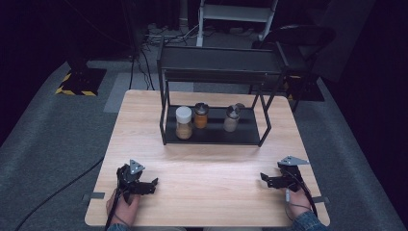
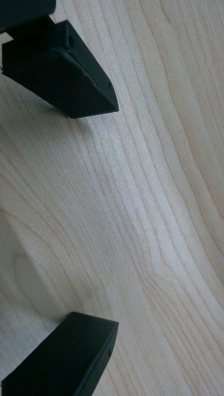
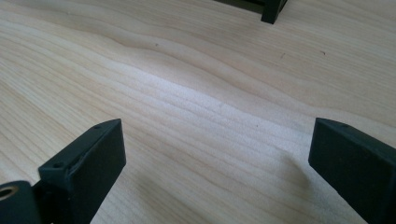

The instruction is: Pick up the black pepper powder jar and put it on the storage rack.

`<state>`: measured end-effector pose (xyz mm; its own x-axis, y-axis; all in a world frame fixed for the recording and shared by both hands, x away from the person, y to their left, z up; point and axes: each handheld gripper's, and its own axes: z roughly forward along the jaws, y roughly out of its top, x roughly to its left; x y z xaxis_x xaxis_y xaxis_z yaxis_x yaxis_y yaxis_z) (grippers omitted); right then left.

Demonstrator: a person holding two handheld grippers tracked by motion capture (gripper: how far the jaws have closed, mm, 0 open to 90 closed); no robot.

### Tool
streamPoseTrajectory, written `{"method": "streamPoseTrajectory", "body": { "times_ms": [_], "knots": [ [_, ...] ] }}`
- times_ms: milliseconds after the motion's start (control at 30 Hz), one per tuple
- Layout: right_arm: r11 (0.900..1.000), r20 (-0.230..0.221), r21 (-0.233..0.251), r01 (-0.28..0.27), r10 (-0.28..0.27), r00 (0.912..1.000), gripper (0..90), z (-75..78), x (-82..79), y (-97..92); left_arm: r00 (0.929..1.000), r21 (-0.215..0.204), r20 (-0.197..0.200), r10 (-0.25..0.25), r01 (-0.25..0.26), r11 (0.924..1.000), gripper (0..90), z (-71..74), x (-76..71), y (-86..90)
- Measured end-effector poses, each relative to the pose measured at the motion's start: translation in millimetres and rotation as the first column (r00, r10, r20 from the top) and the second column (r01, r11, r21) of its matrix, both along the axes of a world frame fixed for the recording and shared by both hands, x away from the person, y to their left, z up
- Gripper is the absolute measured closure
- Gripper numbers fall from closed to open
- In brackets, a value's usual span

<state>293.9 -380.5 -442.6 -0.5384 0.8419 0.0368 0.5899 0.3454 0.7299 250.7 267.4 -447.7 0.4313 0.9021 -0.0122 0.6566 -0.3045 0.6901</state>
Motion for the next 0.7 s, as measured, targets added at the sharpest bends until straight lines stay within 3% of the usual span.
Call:
{"method": "streamPoseTrajectory", "body": {
  "times_ms": [167, 300, 700],
  "knots": [
    [1.0000, -0.012, -0.002, 0.000, 0.000, 0.9999, 3.1, -4.1, -0.3, 0.7, 1.0000, 0.000, 0.000, 0.000, 0.000, 1.0000, 0.2, 0.0, 0.0, 0.0],
    [0.9983, 0.012, -0.052, -0.026, 0.026, 0.9996, 0.4, -6.1, -3.7, 7.3, 1.0000, 0.000, 0.000, 0.000, 0.000, 1.0000, 0.2, 0.0, 0.3, 0.0],
    [0.9982, 0.010, -0.051, -0.032, 0.032, 0.9994, 0.2, -6.0, -2.6, 6.6, 1.0000, 0.000, 0.000, 0.000, 0.000, 1.0000, 0.2, 0.1, 0.3, -0.1]
  ]
}}
